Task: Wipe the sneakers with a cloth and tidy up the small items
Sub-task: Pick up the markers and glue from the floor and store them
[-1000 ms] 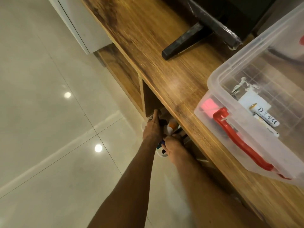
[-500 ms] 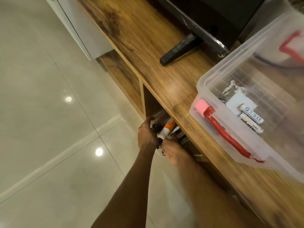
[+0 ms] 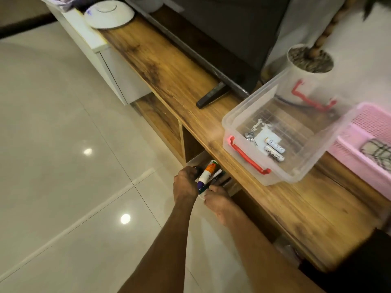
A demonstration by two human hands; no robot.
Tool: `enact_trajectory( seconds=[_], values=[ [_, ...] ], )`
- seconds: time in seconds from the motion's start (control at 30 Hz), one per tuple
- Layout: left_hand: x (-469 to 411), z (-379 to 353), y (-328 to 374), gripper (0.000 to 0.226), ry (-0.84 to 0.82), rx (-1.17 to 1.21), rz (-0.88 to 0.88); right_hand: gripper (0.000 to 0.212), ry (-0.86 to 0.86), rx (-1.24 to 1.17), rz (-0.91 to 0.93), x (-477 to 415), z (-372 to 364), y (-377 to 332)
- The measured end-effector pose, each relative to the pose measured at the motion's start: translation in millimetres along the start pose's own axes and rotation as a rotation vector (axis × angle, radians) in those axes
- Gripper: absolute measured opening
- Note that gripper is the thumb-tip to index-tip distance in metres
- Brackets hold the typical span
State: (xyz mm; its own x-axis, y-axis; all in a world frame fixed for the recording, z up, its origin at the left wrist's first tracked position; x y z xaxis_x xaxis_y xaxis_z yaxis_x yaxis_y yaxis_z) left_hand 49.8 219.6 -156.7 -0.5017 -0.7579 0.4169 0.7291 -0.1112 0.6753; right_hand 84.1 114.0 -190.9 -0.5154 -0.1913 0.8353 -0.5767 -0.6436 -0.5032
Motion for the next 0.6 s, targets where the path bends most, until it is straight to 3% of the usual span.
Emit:
enact_trajectory(
  seconds=[0.13,0.27,0.6],
  values=[
    [36,11,17,0.037,-0.002,-0.057,-0.048,0.041,-0.064,-0.01,0.228,40,22,-12],
    [75,24,34,0.026,0.023,-0.108,-0.111,0.039,-0.052,-0.121,0.253,82,46,-13],
    [173,59,76,0.016,0.104,-0.163,-0.224,0.016,0.106,-0.026,0.385,181,110,-16]
  ],
)
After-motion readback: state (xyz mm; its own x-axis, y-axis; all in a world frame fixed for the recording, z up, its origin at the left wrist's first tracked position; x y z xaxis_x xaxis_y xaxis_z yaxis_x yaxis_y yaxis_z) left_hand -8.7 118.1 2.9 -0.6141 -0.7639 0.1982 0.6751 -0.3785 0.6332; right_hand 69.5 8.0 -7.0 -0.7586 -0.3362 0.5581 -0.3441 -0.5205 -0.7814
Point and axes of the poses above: each hand's wrist, its own x-axis away from the middle knuckle, its own z-axis out of the back of the hand, y = z × x, the point moved 4 cm from there along -x, towards the middle knuckle, and after that the axes turned 4 degrees about -x, right-handed, at the moved point
